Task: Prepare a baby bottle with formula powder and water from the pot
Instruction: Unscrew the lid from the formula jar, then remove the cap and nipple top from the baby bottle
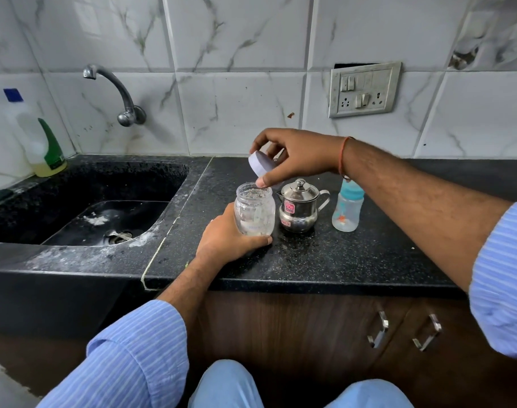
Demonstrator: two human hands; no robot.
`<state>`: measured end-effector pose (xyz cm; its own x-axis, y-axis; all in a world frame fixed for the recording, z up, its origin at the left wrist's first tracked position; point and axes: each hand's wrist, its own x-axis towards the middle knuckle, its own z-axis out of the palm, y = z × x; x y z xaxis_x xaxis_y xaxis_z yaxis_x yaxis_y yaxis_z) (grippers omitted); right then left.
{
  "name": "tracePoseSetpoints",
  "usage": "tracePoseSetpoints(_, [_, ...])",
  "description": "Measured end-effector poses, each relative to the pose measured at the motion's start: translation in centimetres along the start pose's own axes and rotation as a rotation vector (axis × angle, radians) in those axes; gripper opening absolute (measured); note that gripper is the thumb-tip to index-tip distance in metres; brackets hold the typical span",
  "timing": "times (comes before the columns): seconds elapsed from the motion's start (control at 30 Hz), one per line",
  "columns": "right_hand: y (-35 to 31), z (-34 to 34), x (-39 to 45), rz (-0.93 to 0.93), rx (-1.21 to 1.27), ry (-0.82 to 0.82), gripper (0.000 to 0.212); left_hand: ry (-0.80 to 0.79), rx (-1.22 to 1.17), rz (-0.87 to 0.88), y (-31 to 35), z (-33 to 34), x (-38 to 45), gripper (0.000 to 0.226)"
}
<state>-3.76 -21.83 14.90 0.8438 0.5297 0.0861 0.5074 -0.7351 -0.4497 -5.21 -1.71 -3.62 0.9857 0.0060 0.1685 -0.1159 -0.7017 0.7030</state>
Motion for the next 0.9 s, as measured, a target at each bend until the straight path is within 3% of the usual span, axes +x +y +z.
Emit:
tracePoseSetpoints(0.2, [3.5, 1.3, -7.9, 0.007, 0.295, 0.096, 0.062, 0.018, 0.002, 0.01, 0.0, 0.1, -0.1, 0.1])
tracePoseSetpoints(0.4, [10.3, 4.9, -15.0, 0.097, 0.445, 0.265, 0.086, 0.006, -0.002, 0.011, 0.1, 0.1, -0.1, 0.105])
tracePoseSetpoints(0.9, [21.3, 7.0, -19.8, 0.427, 0.175, 0.457, 0.084, 0.029, -0.009, 0.002, 0.0, 0.5, 0.0, 0.107])
